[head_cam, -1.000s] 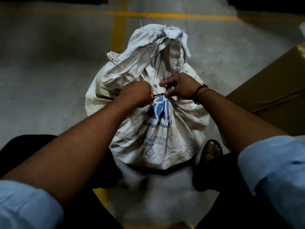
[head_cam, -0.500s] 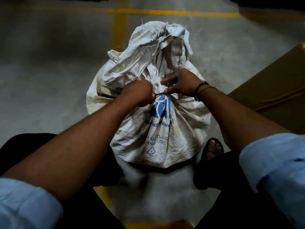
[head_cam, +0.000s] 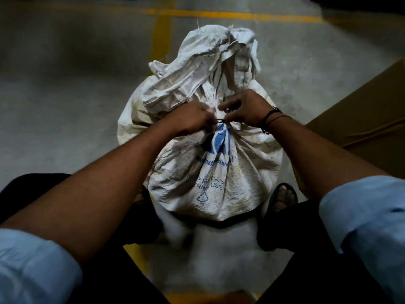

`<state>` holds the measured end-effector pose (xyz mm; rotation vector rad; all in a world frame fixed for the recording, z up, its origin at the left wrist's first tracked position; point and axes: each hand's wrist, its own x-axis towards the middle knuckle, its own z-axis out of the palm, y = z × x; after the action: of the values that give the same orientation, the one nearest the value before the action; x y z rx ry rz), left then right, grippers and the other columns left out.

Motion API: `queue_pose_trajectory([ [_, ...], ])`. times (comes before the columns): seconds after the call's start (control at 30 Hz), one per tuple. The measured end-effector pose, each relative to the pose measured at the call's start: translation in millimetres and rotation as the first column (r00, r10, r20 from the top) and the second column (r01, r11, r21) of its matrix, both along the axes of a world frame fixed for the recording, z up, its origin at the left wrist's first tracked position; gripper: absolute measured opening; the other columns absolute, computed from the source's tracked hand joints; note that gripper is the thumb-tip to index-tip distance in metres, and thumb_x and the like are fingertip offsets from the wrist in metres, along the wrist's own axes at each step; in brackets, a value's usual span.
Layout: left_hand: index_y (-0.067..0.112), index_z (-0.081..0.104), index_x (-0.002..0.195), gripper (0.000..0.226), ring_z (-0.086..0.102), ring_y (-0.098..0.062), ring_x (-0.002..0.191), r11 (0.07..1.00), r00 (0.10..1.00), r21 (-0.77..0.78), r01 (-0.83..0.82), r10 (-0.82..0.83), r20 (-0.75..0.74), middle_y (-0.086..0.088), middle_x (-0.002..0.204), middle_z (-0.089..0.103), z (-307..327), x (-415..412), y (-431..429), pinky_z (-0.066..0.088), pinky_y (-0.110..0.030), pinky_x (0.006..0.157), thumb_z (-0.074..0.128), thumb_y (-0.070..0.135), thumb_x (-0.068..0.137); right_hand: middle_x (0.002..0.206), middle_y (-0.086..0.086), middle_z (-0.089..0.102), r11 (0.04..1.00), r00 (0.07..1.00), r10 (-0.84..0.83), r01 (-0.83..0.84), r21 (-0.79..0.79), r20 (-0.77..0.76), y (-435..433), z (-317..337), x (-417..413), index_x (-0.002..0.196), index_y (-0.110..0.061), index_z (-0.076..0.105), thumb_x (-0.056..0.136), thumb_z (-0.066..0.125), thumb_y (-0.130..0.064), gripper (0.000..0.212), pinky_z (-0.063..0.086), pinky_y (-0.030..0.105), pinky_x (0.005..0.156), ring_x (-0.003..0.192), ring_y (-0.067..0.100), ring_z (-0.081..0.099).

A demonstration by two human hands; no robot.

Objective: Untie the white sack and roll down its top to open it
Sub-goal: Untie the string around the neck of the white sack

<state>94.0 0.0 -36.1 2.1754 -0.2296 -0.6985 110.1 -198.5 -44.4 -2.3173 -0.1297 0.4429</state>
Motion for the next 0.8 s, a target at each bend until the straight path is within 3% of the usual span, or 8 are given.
queue_pose_trajectory([
  [0.03, 0.006, 0.071, 0.102, 0.029, 0.066, -0.002, 0.059, 0.986, 0.994, -0.142, -0.085, 0.073, -0.084, -0.006, 0.084, 0.074, -0.4, -2.0, 0.7, 0.04, -0.014, 0.053, 0.043, 0.015, 0.105, 0.089, -0.005, 0.069, 1.0, 1.0, 0.002, -0.002, 0.005, 0.003, -1.2, -0.4, -0.2, 0.106, -0.011, 0.075, 0.071, 0.082, -0.004, 0.036, 0.041, 0.0, 0.056, 0.06, -0.015, 0.057],
  [0.1, 0.007, 0.071, 0.109, 0.027, 0.067, -0.004, 0.06, 0.958, 0.984, -0.245, -0.148, 0.119, -0.129, -0.008, 0.086, 0.075, -6.0, -5.8, 2.5, 0.044, -0.015, 0.054, 0.045, 0.009, 0.102, 0.088, -0.006, 0.068, 1.0, 1.0, 0.009, -0.009, 0.013, 0.006, -2.8, -1.2, 0.0, 0.107, -0.01, 0.075, 0.071, 0.082, -0.004, 0.037, 0.039, -0.001, 0.055, 0.056, -0.02, 0.055],
  [0.2, 0.024, 0.074, 0.112, 0.028, 0.072, -0.016, 0.088, 0.992, 0.999, -0.12, -0.039, 0.041, 0.01, -0.001, 0.095, 0.076, -17.8, -10.0, 1.9, 0.051, -0.029, 0.085, 0.052, 0.014, 0.097, 0.091, -0.006, 0.069, 1.0, 1.0, 0.012, -0.012, -0.004, 0.019, -2.6, -2.8, 1.1, 0.106, -0.012, 0.075, 0.07, 0.082, -0.005, 0.037, 0.04, -0.001, 0.057, 0.062, -0.016, 0.057],
  [0.27, 0.027, 0.073, 0.112, 0.027, 0.072, -0.017, 0.09, 0.998, 0.997, -0.061, -0.022, 0.027, 0.069, -0.001, 0.092, 0.076, -19.0, -12.0, 0.0, 0.051, -0.032, 0.091, 0.051, 0.018, 0.099, 0.093, -0.004, 0.071, 1.0, 1.0, 0.006, -0.006, -0.008, 0.023, -1.9, -3.4, 1.9, 0.105, -0.013, 0.076, 0.07, 0.082, -0.004, 0.037, 0.041, -0.001, 0.06, 0.069, -0.01, 0.059],
  [0.4, 0.024, 0.072, 0.105, 0.025, 0.07, -0.014, 0.083, 0.998, 0.98, -0.029, -0.047, 0.052, 0.193, 0.004, 0.087, 0.073, -21.9, -14.9, -5.4, 0.055, -0.038, 0.087, 0.047, 0.024, 0.102, 0.098, -0.001, 0.072, 1.0, 1.0, 0.0, -0.001, 0.006, 0.02, -3.4, -5.6, 0.5, 0.106, -0.011, 0.075, 0.07, 0.082, -0.002, 0.038, 0.045, 0.004, 0.065, 0.074, -0.005, 0.061],
  [0.53, 0.02, 0.071, 0.102, 0.024, 0.068, -0.017, 0.085, 0.999, 0.963, 0.018, -0.049, 0.042, 0.265, 0.003, 0.089, 0.072, -25.8, -16.4, -7.5, 0.054, -0.037, 0.084, 0.047, 0.024, 0.103, 0.103, 0.006, 0.074, 1.0, 1.0, -0.002, 0.002, 0.001, 0.029, -6.3, -9.3, -0.5, 0.107, -0.013, 0.075, 0.07, 0.082, -0.002, 0.039, 0.054, 0.024, 0.082, 0.092, 0.017, 0.069],
  [0.8, 0.025, 0.077, 0.106, 0.024, 0.068, -0.016, 0.088, 0.994, 0.949, 0.047, -0.099, 0.079, 0.305, 0.002, 0.098, 0.076, -28.5, -15.9, -13.6, 0.055, -0.035, 0.082, 0.054, 0.029, 0.099, 0.105, 0.004, 0.073, 1.0, 0.999, 0.004, -0.004, -0.004, 0.032, -5.4, -9.6, 0.4, 0.108, -0.013, 0.075, 0.072, 0.08, -0.001, 0.038, 0.048, 0.014, 0.073, 0.093, 0.015, 0.067],
])
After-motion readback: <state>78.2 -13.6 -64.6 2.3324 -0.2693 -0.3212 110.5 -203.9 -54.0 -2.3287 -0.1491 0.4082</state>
